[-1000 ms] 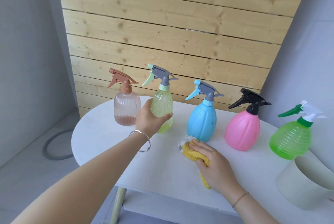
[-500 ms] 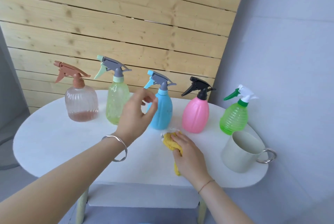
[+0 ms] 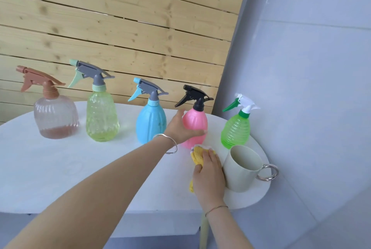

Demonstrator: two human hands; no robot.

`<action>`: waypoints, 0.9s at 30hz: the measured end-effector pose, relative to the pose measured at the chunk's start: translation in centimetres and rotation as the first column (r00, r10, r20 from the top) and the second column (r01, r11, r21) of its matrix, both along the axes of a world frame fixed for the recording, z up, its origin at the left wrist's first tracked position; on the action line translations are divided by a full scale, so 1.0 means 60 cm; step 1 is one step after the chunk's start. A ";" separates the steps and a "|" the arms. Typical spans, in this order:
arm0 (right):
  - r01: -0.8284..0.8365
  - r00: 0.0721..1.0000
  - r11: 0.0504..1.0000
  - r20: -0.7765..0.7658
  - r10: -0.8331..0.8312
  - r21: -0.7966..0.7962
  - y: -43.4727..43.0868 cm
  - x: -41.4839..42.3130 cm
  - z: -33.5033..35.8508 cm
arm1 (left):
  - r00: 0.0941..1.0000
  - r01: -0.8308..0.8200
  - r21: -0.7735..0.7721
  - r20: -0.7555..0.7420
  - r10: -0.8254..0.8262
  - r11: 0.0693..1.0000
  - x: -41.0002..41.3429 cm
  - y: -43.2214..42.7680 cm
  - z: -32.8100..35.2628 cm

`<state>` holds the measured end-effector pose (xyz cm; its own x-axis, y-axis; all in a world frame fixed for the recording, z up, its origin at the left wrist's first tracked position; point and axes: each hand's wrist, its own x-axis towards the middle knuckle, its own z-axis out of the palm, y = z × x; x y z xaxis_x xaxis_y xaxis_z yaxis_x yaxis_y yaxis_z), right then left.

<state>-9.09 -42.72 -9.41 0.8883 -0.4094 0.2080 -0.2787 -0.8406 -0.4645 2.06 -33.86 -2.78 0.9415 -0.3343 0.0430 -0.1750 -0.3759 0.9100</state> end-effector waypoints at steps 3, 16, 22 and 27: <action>-0.006 1.000 1.000 0.015 0.006 -0.004 -0.001 0.002 -0.002 | 1.000 -0.004 -0.007 -0.002 0.004 1.000 0.012 -0.009 -0.013; -0.010 1.000 1.000 0.016 0.010 -0.008 -0.005 0.002 -0.003 | 0.951 -0.104 -0.059 0.287 0.117 0.993 -0.027 0.032 0.027; -0.021 1.000 1.000 -0.010 0.020 -0.013 -0.010 0.025 -0.005 | 0.950 -0.079 -0.128 0.292 0.114 0.989 -0.074 0.110 0.082; 0.021 1.000 0.999 0.019 -0.021 0.036 -0.021 0.092 -0.003 | 0.955 -0.153 -0.162 0.227 0.188 0.975 -0.087 0.177 0.076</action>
